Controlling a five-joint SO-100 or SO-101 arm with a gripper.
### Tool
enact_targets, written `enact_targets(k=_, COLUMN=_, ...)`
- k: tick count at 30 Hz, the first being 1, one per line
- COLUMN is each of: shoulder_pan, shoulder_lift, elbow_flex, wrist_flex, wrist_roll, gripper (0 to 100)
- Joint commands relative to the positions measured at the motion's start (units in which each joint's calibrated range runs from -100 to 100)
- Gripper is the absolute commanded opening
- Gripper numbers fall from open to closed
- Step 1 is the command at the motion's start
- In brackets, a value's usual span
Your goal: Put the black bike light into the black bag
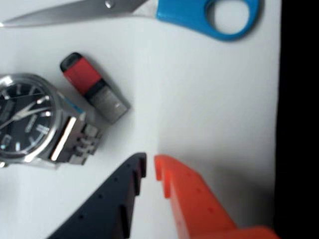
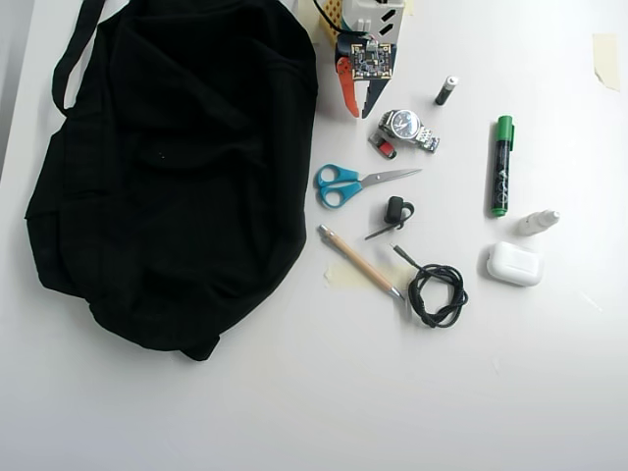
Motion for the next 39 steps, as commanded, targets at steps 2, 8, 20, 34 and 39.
enact_targets(k=2, shoulder_pan=0.12, shoulder_lift=-0.84, elbow_flex=0.65, wrist_flex=0.54, wrist_roll=0.09, gripper=2)
enact_targets(k=8, shoulder_pan=0.12, shoulder_lift=-0.84, elbow_flex=0.65, wrist_flex=0.54, wrist_roll=0.09, gripper=2)
enact_targets(k=20, shoulder_pan=0.12, shoulder_lift=-0.84, elbow_flex=0.65, wrist_flex=0.54, wrist_roll=0.09, gripper=2)
enact_targets(k=34, shoulder_pan=0.12, shoulder_lift=-0.84, elbow_flex=0.65, wrist_flex=2.09, wrist_roll=0.25, gripper=2)
enact_targets(k=39, shoulder_pan=-0.33, shoulder_lift=-0.84, elbow_flex=0.65, wrist_flex=2.09, wrist_roll=0.25, gripper=2)
